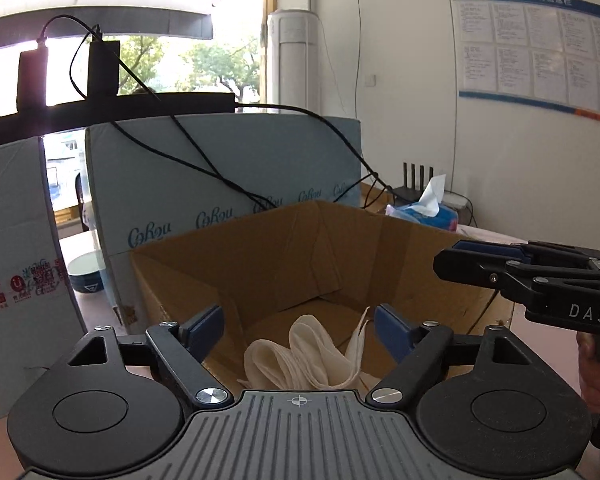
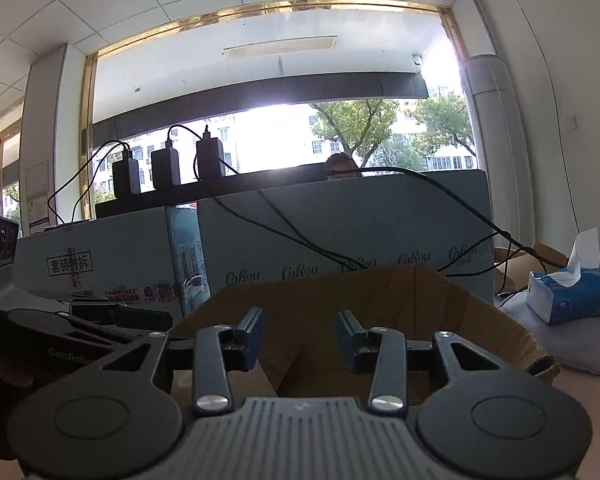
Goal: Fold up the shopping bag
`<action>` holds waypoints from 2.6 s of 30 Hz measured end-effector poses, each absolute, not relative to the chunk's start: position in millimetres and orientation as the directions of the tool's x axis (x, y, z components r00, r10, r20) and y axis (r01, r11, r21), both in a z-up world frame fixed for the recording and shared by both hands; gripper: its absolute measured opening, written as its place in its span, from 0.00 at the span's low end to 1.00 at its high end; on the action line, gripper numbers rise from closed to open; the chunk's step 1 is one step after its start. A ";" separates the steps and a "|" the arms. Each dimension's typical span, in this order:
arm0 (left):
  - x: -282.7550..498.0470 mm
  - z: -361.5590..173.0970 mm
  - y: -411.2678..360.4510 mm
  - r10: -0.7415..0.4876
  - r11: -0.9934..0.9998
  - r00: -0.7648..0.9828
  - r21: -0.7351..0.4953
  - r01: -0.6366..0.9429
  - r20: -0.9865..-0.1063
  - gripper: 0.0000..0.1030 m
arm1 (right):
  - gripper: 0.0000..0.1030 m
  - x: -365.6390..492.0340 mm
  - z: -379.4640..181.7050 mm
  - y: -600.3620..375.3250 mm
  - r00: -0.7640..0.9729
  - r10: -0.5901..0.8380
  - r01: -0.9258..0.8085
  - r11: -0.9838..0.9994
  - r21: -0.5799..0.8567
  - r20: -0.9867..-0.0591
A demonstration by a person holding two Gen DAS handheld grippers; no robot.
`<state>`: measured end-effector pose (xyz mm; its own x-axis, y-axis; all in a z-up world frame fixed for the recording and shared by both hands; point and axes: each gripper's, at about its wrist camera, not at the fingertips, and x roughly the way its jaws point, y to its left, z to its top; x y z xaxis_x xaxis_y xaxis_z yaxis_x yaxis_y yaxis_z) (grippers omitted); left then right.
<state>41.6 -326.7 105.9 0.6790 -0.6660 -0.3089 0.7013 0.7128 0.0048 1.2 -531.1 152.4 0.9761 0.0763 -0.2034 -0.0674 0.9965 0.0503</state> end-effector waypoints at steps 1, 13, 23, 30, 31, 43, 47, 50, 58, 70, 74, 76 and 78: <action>37.6 107.7 -322.1 -0.667 0.718 0.688 0.002 0.696 -0.287 0.94 | 0.55 -4.8 153.6 -528.2 0.977 0.079 -0.072 0.996 0.045 -0.198; -0.1 110.8 -251.6 -0.613 0.790 0.785 -0.060 0.610 -0.090 1.00 | 0.94 -33.8 169.7 -478.4 0.977 0.133 -0.141 0.989 -0.038 -0.168; -40.2 97.6 -178.9 -0.430 0.902 0.901 -0.053 0.428 -0.049 1.00 | 0.97 -36.6 144.2 -396.6 0.941 0.234 -0.249 0.968 -0.034 -0.244; -57.7 80.9 -125.8 -0.251 0.967 0.961 0.003 0.253 -0.118 1.00 | 1.00 -37.6 122.4 -336.5 0.902 0.309 -0.338 0.940 -0.047 -0.300; -59.2 77.6 -119.1 -0.218 0.975 0.967 0.012 0.222 -0.131 1.00 | 1.00 -38.1 118.6 -328.9 0.904 0.305 -0.339 0.939 -0.066 -0.301; -70.6 43.8 -41.8 0.077 0.997 0.962 -0.004 -0.081 -0.263 1.00 | 1.00 -26.9 76.9 -262.5 0.834 0.362 -0.453 0.880 -0.143 -0.416; -66.3 33.2 -30.4 0.139 0.990 0.934 0.036 -0.135 -0.330 1.00 | 1.00 -12.9 63.1 -249.9 0.785 0.347 -0.462 0.880 -0.113 -0.513; -57.4 27.4 -25.1 0.162 0.987 0.903 0.061 -0.150 -0.399 1.00 | 1.00 1.3 58.9 -245.7 0.757 0.324 -0.441 0.894 -0.078 -0.568; -35.6 12.2 -22.6 0.173 0.985 0.824 0.076 -0.158 -0.539 1.00 | 1.00 39.8 46.6 -242.7 0.712 0.221 -0.340 0.939 -0.052 -0.667; -24.1 2.5 -23.0 0.108 0.994 0.784 0.043 -0.104 -0.612 1.00 | 1.00 44.0 44.3 -242.6 0.681 0.212 -0.346 0.937 -0.053 -0.701; -23.2 0.9 -17.3 0.083 0.994 0.781 -0.003 -0.107 -0.619 1.00 | 1.00 45.6 46.3 -242.0 0.680 0.209 -0.347 0.936 -0.057 -0.703; -23.4 0.8 -18.5 0.085 0.994 0.781 0.000 -0.108 -0.619 1.00 | 1.00 46.0 47.0 -241.8 0.679 0.209 -0.347 0.936 -0.057 -0.704; -23.6 0.7 -18.7 0.084 0.994 0.781 -0.001 -0.108 -0.619 1.00 | 1.00 46.3 47.4 -241.6 0.679 0.208 -0.347 0.936 -0.058 -0.704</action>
